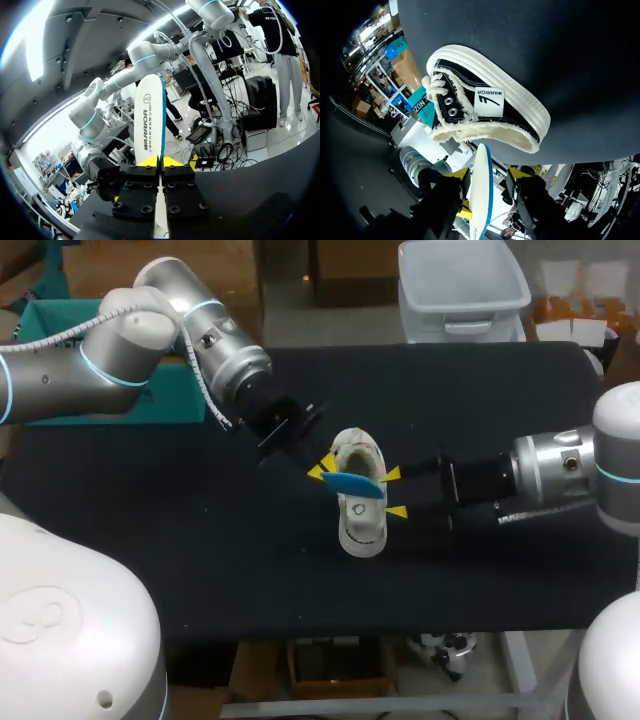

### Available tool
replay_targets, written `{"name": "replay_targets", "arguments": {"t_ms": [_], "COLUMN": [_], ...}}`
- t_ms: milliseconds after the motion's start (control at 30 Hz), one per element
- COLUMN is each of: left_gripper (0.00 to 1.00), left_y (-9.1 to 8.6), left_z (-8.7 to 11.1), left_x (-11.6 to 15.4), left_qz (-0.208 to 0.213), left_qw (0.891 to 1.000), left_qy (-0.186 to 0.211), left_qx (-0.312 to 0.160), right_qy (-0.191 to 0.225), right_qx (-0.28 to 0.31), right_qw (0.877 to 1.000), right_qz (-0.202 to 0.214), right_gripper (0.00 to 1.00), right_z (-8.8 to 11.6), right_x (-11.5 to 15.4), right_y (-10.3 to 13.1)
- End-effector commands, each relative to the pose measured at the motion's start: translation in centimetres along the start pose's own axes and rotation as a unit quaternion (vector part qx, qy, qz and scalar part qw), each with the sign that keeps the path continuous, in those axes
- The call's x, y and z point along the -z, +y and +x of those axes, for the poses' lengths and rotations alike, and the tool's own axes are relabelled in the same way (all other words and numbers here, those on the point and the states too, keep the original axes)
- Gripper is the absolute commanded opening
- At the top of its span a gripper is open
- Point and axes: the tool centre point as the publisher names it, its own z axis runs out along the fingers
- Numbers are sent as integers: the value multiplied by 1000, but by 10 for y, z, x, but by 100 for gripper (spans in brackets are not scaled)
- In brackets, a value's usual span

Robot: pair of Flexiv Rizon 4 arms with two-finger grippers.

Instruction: Open the shoe tongue, take the insole out of the shoe, put the insole back into the shoe, and pack the shoe into the shoebox

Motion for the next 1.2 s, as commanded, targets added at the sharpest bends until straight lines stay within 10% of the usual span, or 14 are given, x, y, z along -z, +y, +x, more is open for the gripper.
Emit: {"name": "replay_targets", "arguments": {"t_ms": [33, 367, 900, 1200], "left_gripper": [0, 0, 0, 0], "left_y": [-1, 11, 23, 27], "left_z": [4, 1, 4, 3], "left_x": [-7, -15, -9, -5], "left_qz": [-24, -35, -46, -48], "left_qw": [999, 999, 997, 996], "left_qy": [-21, -37, -57, -66], "left_qx": [-5, -7, 5, 19], "right_qy": [8, 23, 21, 19], "right_qx": [2, -5, -7, -5], "right_qw": [1000, 999, 999, 999], "right_qz": [16, 32, 37, 46], "right_gripper": [47, 45, 1, 0], "right_z": [0, 0, 6, 5], "right_x": [-3, -8, -10, -12], "right_y": [5, 7, 4, 8]}}
